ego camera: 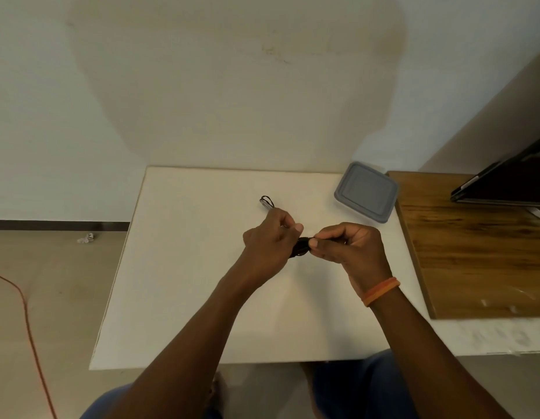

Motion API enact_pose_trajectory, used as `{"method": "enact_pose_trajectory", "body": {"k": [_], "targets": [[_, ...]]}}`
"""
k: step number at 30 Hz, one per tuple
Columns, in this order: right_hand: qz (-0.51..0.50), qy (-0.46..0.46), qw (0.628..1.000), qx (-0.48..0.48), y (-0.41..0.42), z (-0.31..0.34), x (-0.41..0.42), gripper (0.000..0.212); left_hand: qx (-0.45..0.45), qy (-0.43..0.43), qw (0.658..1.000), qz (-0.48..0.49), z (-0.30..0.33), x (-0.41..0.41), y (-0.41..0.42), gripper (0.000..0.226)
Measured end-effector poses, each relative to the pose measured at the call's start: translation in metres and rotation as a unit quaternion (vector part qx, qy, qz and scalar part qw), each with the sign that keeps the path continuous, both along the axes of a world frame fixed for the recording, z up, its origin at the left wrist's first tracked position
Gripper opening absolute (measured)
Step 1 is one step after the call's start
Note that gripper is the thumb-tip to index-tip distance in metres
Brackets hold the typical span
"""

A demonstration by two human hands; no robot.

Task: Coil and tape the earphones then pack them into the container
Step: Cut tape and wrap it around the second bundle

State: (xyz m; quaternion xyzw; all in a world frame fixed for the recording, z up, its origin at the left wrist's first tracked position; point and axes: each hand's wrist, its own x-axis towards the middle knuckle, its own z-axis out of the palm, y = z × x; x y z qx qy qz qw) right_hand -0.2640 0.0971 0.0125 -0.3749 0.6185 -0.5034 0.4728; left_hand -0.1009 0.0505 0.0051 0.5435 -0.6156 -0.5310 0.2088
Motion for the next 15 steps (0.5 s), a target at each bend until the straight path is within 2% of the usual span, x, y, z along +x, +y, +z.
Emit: {"method": "enact_pose_trajectory", "body": {"k": [2,5,8,9,12,14,15], "targets": [[-0.011,-0.001,1.0,-0.004,-0.001,0.0,-0.001,0.013,-0.019,0.033,0.999,-0.019,-0.002,-0.001,0.0,0.019],[-0.019,0.018,1.0,-0.006,-0.005,-0.002,-0.003,0.015,-0.04,0.023,0.999,-0.029,-0.008,-0.001,-0.004,0.031],[-0.016,0.029,0.999,-0.004,-0.009,-0.006,-0.002,0.014,-0.008,0.024,0.999,-0.041,-0.009,-0.001,-0.008,0.055],[-0.014,0.029,0.999,-0.005,-0.01,-0.007,-0.002,0.013,-0.006,0.012,0.999,-0.045,-0.008,-0.002,-0.009,0.057],[-0.014,0.008,1.0,-0.004,-0.013,-0.008,-0.002,0.013,-0.077,-0.053,0.994,-0.055,-0.004,-0.003,-0.007,0.033],[-0.027,-0.035,0.999,0.002,-0.014,-0.008,-0.001,0.011,-0.105,-0.024,0.993,-0.037,-0.006,-0.004,-0.006,0.017],[-0.037,-0.054,0.998,0.005,-0.014,-0.008,-0.001,0.01,-0.11,-0.001,0.993,-0.032,-0.006,-0.004,-0.007,0.016]]}}
